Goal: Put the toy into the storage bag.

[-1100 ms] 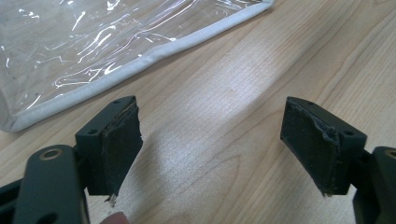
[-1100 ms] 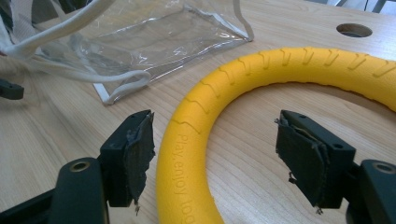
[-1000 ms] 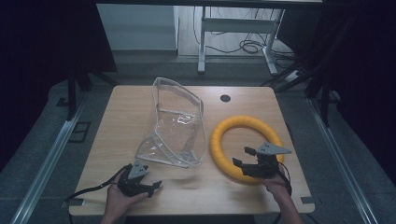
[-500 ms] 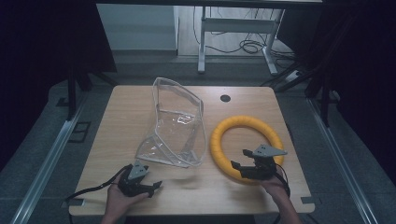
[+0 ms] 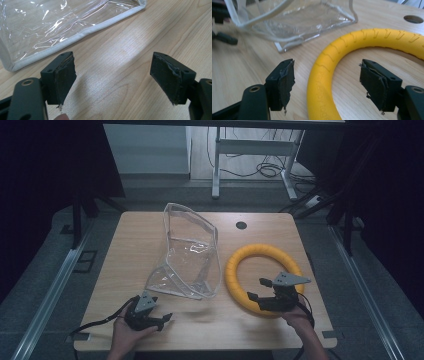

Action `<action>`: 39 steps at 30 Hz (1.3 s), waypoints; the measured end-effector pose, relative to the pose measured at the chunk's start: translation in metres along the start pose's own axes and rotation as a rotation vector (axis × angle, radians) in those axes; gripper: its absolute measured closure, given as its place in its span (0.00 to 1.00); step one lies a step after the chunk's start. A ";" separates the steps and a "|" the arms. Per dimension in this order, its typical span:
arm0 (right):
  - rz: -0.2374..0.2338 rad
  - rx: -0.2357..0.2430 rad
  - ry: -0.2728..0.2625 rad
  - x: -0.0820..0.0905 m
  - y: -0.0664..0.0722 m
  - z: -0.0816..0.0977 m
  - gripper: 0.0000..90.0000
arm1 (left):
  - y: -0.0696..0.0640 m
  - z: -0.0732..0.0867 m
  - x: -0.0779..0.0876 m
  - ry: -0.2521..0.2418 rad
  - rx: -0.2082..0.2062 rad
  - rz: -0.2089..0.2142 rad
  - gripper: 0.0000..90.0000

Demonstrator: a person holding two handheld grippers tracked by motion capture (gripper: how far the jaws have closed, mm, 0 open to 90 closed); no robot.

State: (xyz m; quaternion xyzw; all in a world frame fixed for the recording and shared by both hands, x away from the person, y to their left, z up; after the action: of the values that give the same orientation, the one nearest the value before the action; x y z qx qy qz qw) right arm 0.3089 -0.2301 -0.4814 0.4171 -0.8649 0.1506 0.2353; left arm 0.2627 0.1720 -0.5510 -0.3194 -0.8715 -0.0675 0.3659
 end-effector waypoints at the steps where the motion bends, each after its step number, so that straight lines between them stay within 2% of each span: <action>1: 0.000 0.000 0.000 0.000 0.000 0.000 0.32 | 0.000 0.000 0.000 0.000 0.000 0.000 0.23; 2: -0.004 0.012 0.020 0.000 0.000 -0.001 0.32 | 0.000 0.000 0.000 0.001 -0.001 0.001 0.23; 4: -0.014 0.061 0.097 0.001 -0.001 -0.006 0.32 | 0.000 0.000 -0.001 0.004 -0.003 0.002 0.23; 7: -0.033 0.100 0.150 0.002 -0.004 -0.013 0.31 | 0.000 0.000 -0.001 0.009 -0.002 0.000 0.23; 12: -0.075 0.112 0.222 -0.001 -0.009 -0.026 0.31 | 0.000 0.000 0.000 0.002 -0.002 0.001 0.23; 17: -0.092 0.138 0.292 -0.006 -0.011 -0.039 0.31 | 0.000 0.000 -0.001 0.005 0.000 0.005 0.23; 18: -0.092 0.138 0.292 -0.006 -0.011 -0.039 0.31 | 0.000 0.000 -0.001 0.005 0.000 0.005 0.23; 19: -0.112 0.149 0.316 -0.010 -0.011 -0.044 0.31 | -0.001 0.001 -0.002 0.008 -0.002 0.006 0.23; 22: -0.117 0.161 0.365 -0.016 -0.012 -0.049 0.31 | -0.001 0.001 -0.002 0.009 -0.001 0.007 0.23; 30: -0.167 0.199 0.544 -0.041 -0.007 -0.042 0.30 | -0.001 0.001 -0.003 0.012 0.000 0.010 0.23; 35: -0.184 0.223 0.631 -0.057 -0.002 -0.031 0.31 | -0.001 0.001 -0.003 0.015 0.001 0.010 0.23; 39: -0.174 0.250 0.708 -0.067 0.002 -0.023 0.32 | -0.001 0.002 -0.005 0.023 -0.001 0.010 0.23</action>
State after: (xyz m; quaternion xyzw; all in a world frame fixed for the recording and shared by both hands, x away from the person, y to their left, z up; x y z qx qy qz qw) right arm 0.3499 -0.1749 -0.4982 0.4367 -0.6663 0.3692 0.4785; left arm 0.2635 0.1691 -0.5555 -0.3230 -0.8657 -0.0697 0.3759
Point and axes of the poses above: each handheld gripper's, and its own axes: x roughly backward along the jaws, z roughly out of its underside, y roughly to its left, the point moved 3 cm from there along -x, roughly forward along the jaws, and after that the axes turned 9 degrees about x, right-handed, at the moved point
